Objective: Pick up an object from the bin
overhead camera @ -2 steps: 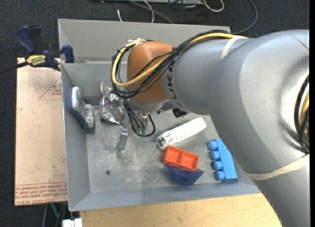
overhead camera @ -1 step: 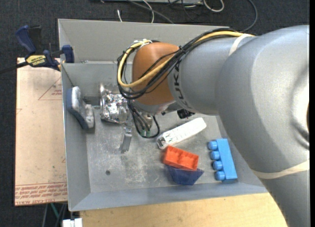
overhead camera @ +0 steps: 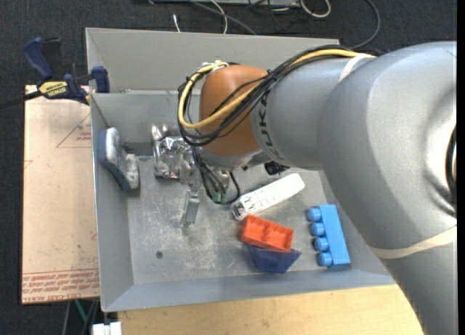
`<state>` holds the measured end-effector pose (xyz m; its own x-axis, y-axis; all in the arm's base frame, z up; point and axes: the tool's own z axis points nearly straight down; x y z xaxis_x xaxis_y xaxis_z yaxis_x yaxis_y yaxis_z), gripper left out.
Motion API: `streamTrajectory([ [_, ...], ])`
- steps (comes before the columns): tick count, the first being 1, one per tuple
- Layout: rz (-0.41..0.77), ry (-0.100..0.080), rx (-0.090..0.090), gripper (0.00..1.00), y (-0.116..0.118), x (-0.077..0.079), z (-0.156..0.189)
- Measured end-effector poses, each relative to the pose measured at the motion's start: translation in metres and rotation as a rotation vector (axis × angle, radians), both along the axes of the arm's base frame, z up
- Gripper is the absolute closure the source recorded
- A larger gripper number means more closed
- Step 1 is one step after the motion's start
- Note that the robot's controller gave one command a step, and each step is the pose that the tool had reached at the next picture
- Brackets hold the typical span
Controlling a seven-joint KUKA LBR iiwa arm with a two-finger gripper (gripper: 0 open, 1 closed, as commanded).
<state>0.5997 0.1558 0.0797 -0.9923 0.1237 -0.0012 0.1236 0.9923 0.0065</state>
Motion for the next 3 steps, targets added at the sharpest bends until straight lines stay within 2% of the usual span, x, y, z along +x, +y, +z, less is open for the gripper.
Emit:
streamTrajectory([
  [1, -0.018, 0.009, -0.002, 0.0, 0.005, -0.008, 0.025],
  [2, 0.195, 0.0, 0.001, 0.0, -0.015, 0.049, 0.005],
  [3, -0.002, 0.004, 0.003, 0.0, -0.001, -0.005, 0.109],
])
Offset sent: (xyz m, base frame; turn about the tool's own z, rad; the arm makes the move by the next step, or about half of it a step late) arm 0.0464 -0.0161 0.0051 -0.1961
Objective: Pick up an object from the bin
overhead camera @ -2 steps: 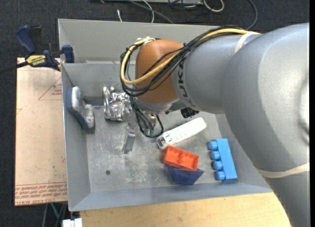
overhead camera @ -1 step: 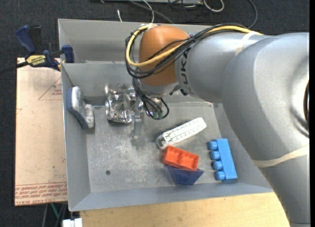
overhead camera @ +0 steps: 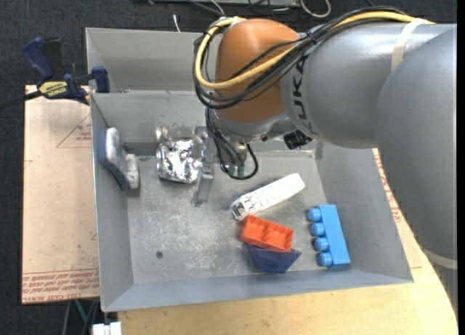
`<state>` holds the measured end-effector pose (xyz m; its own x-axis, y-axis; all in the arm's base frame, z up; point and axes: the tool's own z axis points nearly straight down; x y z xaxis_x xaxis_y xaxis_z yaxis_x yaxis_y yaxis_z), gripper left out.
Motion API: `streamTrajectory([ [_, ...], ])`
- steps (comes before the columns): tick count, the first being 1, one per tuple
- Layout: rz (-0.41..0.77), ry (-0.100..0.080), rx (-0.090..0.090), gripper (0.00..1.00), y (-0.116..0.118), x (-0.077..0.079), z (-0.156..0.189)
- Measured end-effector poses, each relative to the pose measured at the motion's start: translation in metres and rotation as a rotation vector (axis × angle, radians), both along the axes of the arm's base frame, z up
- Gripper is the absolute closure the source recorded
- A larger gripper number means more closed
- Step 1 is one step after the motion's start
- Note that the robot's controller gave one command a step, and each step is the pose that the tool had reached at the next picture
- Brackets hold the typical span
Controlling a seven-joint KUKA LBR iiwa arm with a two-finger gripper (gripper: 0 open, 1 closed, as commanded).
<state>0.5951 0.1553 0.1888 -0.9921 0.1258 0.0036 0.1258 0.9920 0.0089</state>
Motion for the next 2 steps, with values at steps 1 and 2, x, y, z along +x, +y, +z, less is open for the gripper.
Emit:
streamTrajectory([
  [1, 0.112, -0.002, -0.002, 0.0, -0.018, 0.034, -0.09],
  [2, 0.027, -0.017, 0.006, 0.0, -0.01, 0.012, -0.005],
])
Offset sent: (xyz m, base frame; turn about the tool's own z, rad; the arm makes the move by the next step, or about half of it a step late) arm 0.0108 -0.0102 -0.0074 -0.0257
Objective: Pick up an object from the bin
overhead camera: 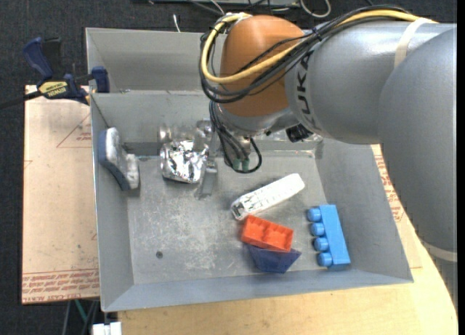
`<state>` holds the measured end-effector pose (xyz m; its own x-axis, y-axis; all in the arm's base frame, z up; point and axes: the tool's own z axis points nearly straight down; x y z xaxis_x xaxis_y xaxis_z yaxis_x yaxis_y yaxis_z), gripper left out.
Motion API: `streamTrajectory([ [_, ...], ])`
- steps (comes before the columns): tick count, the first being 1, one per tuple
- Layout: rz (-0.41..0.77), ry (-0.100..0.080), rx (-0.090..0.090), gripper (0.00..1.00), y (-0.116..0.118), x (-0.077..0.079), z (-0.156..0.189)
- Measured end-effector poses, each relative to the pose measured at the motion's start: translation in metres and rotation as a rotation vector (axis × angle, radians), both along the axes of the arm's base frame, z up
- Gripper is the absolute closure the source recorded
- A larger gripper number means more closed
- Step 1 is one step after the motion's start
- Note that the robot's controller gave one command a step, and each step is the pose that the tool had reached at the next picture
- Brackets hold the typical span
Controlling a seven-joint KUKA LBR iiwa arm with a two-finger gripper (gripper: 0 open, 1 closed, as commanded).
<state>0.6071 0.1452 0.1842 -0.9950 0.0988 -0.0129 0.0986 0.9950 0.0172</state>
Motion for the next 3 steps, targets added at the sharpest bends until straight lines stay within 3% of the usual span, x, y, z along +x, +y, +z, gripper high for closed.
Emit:
streamTrajectory([
  [1, 0.028, 0.01, -0.006, 0.0, -0.092, 0.009, -0.104],
  [2, 0.137, -0.018, 0.004, 1.0, -0.007, 0.007, -0.038],
  [3, 0.136, -0.018, 0.004, 1.0, -0.007, 0.007, -0.038],
])
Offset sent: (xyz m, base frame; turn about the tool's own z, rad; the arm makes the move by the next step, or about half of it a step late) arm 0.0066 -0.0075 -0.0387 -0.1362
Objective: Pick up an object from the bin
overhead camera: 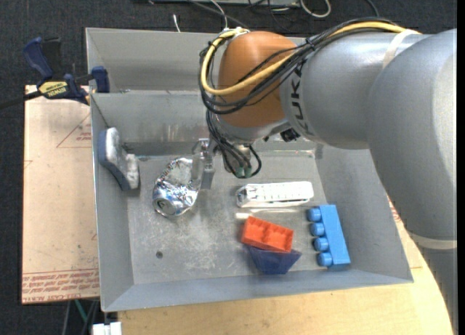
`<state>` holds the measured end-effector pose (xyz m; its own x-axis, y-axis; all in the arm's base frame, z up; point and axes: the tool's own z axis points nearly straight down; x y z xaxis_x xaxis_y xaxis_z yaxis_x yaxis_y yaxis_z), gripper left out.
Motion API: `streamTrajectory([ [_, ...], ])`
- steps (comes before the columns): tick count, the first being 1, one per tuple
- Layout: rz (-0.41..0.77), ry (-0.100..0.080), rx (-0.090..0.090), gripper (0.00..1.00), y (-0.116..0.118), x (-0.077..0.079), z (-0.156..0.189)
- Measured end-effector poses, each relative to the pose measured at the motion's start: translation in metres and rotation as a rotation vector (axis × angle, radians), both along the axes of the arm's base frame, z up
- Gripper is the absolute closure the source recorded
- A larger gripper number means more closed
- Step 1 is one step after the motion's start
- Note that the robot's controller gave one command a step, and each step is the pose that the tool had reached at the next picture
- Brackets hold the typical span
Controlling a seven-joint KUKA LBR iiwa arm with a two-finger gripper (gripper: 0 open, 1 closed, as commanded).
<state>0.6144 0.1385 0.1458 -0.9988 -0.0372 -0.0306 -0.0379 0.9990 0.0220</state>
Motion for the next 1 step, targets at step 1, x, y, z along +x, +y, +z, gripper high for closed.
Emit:
streamTrajectory([
  [1, 0.084, -0.017, 0.002, 1.0, 0.0532, -0.0026, -0.0512],
])
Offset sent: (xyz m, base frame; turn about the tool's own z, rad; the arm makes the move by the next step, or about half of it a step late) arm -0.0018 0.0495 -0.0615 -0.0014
